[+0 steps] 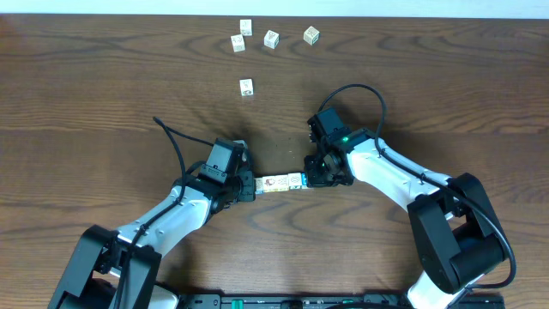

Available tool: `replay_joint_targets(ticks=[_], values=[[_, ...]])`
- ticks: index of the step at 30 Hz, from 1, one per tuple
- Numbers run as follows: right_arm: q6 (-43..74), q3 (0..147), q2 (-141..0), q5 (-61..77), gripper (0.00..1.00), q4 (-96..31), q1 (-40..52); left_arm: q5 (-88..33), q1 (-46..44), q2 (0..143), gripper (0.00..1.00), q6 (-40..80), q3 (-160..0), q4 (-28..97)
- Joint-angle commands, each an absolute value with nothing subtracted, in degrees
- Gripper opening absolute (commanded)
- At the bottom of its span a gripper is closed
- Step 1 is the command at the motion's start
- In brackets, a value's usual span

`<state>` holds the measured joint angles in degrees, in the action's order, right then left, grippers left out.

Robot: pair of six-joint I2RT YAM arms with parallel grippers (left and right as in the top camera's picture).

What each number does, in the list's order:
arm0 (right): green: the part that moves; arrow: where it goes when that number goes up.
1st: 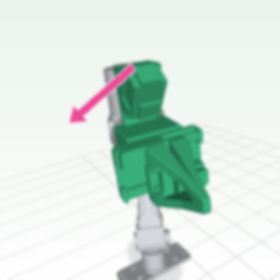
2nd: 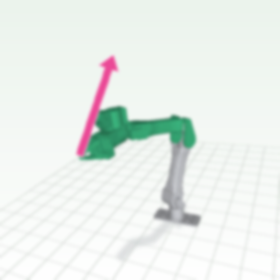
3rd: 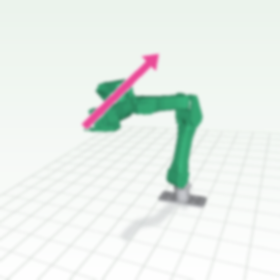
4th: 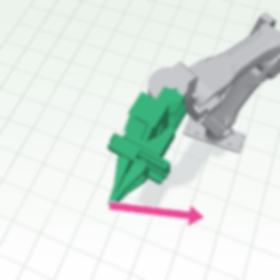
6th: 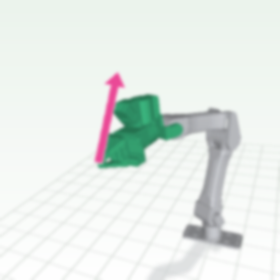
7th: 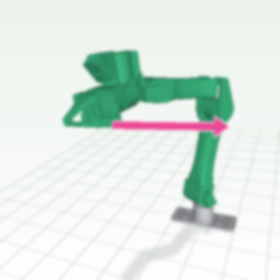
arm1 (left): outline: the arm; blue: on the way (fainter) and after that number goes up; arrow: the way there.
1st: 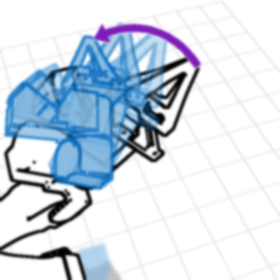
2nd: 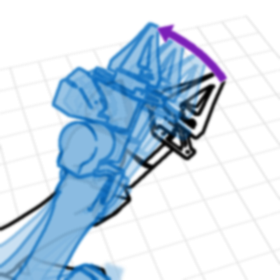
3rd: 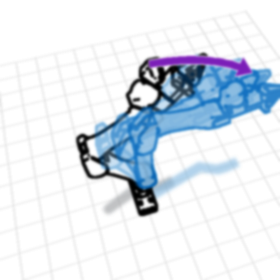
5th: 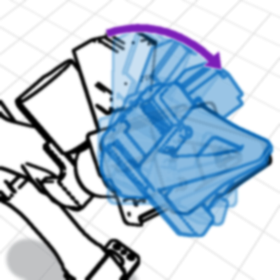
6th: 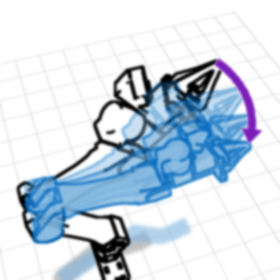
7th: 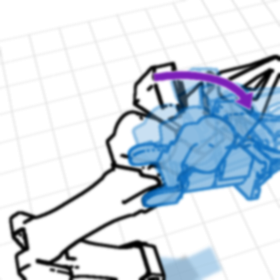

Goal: Lift 5 blocks

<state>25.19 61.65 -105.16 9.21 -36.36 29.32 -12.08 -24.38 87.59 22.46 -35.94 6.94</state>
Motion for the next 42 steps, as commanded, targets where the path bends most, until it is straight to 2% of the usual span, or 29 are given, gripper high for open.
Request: replay_joint_targets(ticks=[1, 24, 42], values=[[24.6, 61.4, -105.1, 10.4, 0.01, -36.2, 28.9, -12.4, -24.4, 86.9, 0.07, 21.5, -35.7, 7.5], [24.8, 61.4, -105.1, 15.6, 0.01, -34.8, 28.9, -12.6, -24.4, 86.9, 0.07, 21.5, -35.7, 7.4], [24.6, 61.4, -105.1, 20.6, 0.01, -33.9, 28.9, -17.8, -24.4, 86.9, 0.07, 21.7, -35.7, 5.4]])
